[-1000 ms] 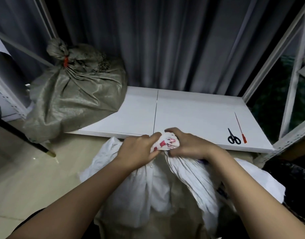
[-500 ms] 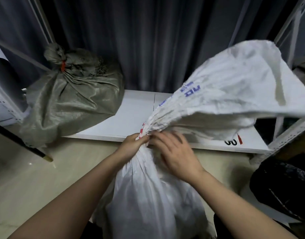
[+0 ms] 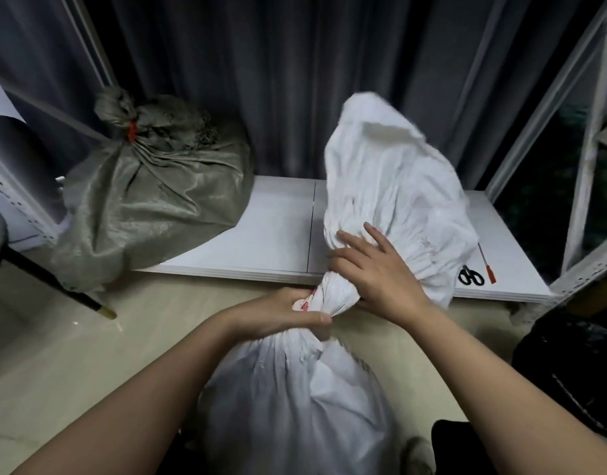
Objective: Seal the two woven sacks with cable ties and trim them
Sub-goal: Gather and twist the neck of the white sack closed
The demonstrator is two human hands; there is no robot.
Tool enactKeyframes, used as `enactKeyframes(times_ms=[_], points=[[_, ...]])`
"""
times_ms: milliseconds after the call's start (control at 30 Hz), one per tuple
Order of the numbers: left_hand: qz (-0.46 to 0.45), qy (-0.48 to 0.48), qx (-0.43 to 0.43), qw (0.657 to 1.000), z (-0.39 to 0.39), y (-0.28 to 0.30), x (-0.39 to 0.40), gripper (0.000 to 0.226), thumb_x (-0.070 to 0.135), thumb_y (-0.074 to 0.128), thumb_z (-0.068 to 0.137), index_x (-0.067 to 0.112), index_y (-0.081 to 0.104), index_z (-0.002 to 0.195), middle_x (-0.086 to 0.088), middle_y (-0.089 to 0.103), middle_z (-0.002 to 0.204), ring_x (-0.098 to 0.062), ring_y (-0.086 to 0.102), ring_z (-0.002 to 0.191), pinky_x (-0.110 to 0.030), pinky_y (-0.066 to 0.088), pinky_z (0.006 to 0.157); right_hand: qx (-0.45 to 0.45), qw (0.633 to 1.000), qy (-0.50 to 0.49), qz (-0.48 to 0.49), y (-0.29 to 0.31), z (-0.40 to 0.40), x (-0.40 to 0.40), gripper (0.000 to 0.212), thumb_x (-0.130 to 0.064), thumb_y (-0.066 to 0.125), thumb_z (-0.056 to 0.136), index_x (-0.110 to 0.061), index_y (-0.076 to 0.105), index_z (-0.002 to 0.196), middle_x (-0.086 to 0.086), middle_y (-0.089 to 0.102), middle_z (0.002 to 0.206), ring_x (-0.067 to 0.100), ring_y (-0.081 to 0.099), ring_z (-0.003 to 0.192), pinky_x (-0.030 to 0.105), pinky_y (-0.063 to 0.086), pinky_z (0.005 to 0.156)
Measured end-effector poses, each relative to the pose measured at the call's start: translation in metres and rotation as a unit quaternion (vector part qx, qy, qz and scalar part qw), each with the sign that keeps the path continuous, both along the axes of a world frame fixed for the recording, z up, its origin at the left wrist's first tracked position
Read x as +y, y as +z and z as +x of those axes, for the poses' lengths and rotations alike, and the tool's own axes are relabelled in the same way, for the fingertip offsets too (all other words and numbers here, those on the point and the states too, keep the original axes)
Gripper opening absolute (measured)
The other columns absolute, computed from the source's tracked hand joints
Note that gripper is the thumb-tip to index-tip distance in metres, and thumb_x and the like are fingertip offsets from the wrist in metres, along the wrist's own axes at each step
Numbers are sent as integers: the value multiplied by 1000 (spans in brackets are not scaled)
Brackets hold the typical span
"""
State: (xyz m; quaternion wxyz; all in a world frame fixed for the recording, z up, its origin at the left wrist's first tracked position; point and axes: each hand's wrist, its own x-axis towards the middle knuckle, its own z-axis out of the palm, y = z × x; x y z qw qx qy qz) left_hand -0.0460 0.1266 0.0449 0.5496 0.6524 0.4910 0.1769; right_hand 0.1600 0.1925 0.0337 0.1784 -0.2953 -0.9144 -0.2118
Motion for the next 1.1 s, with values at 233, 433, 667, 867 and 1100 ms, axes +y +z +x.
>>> enactKeyframes(times_ms=[233, 433, 667, 867, 1100], points=[[192, 51, 230, 953, 8, -5, -4, 54, 41, 69, 71, 38, 41, 118, 11, 65, 110, -18, 64, 96, -34, 52, 80, 2, 945, -118, -306, 21, 2, -4, 32, -50, 63, 75, -22, 51, 87, -1, 66, 84, 26, 60, 78, 31, 36, 60], [441, 59, 360, 820, 23, -16, -12, 80, 17, 56, 83, 35, 5, 142, -2, 50, 126, -33, 64, 80, -35, 38, 54, 135, 815, -124, -549, 27, -4, -9, 49, -17, 72, 68, -30, 49, 109, -1, 64, 98, 21, 60, 88, 35, 48, 75], [477, 109, 409, 770, 25, -10, -13, 62, 70, 55, 67, 33, 43, 114, 3, 66, 77, -23, 66, 56, -26, 38, 41, 192, 705, -64, -680, 27, -10, -17, 97, -7, 65, 65, -35, 19, 145, 0, 51, 110, 15, 58, 88, 19, 45, 72], [350, 158, 341, 858, 24, -7, -11, 40, 61, 43, 87, 33, 48, 115, 4, 68, 101, -23, 63, 96, -31, 41, 67, 134, 830, -110, -531, 29, -12, -23, 86, -27, 67, 74, -34, 20, 146, -3, 52, 126, 17, 56, 104, 28, 41, 87], [107, 284, 30, 953, 4, -23, 10, 41, 58, 61, 71, 19, 65, 83, 4, 65, 66, -15, 60, 63, -34, 48, 65, 148, 989, -18, 17, 12, -17, -43, 22, -25, 60, 78, -18, 68, 97, -2, 66, 99, 22, 59, 88, 36, 36, 76]])
